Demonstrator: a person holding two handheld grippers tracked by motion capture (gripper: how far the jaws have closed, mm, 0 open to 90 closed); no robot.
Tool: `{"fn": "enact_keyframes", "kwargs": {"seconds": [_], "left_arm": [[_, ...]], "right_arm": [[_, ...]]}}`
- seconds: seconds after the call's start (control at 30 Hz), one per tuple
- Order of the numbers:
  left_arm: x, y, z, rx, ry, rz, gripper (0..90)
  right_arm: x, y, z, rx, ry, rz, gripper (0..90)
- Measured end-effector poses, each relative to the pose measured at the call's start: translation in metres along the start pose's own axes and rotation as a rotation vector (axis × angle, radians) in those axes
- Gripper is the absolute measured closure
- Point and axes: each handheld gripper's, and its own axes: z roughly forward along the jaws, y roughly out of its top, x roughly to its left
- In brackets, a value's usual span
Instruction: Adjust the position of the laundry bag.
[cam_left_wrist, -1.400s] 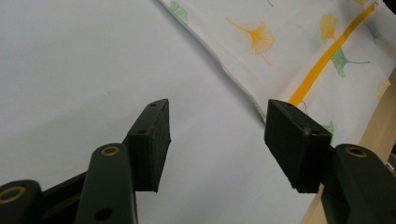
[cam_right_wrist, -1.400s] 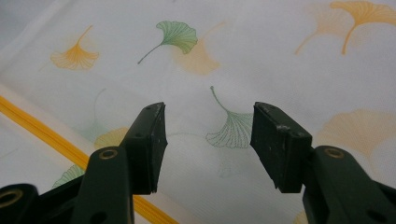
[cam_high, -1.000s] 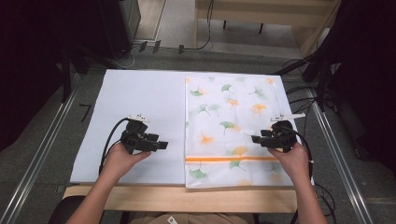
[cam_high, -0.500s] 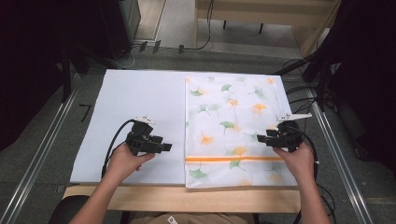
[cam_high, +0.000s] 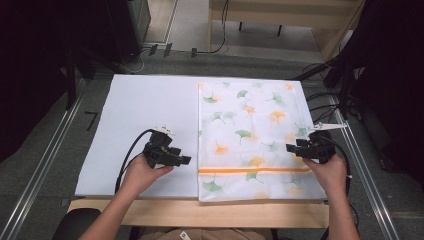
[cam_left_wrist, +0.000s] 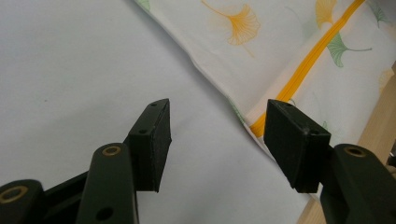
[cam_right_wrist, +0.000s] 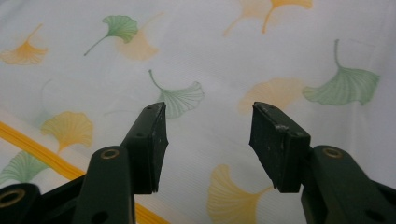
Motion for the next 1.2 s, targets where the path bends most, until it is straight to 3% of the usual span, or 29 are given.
{"fn": "enact_keyframes", "kwargs": {"seconds": [0.2,0.53,0.6,0.73,0.83,1.07,1.2], "left_arm": [[-0.005,0.002,0.010,0.007,0.001,0.006,41.3],[-0.012,0.005,0.026,0.025,0.014,0.008,40.0],[-0.012,0.005,0.031,0.027,0.032,0.007,39.3],[-0.010,0.006,0.034,0.024,0.035,-0.005,38.9],[-0.010,0.007,0.039,0.020,0.040,-0.014,38.9],[-0.012,0.009,0.051,0.034,0.046,-0.008,38.9],[-0.014,0.010,0.054,0.017,0.059,-0.008,40.7]], "right_arm": [[-0.021,-0.009,-0.004,0.004,-0.036,0.027,48.1],[-0.041,-0.019,-0.006,0.006,-0.071,0.059,47.1],[-0.045,-0.021,-0.004,0.010,-0.078,0.071,46.1],[-0.047,-0.021,-0.002,0.012,-0.061,0.089,46.0],[-0.048,-0.020,0.004,0.019,-0.078,0.072,44.9],[-0.052,-0.020,0.007,0.018,-0.096,0.085,43.0],[-0.055,-0.020,0.011,0.025,-0.099,0.088,42.7]]}}
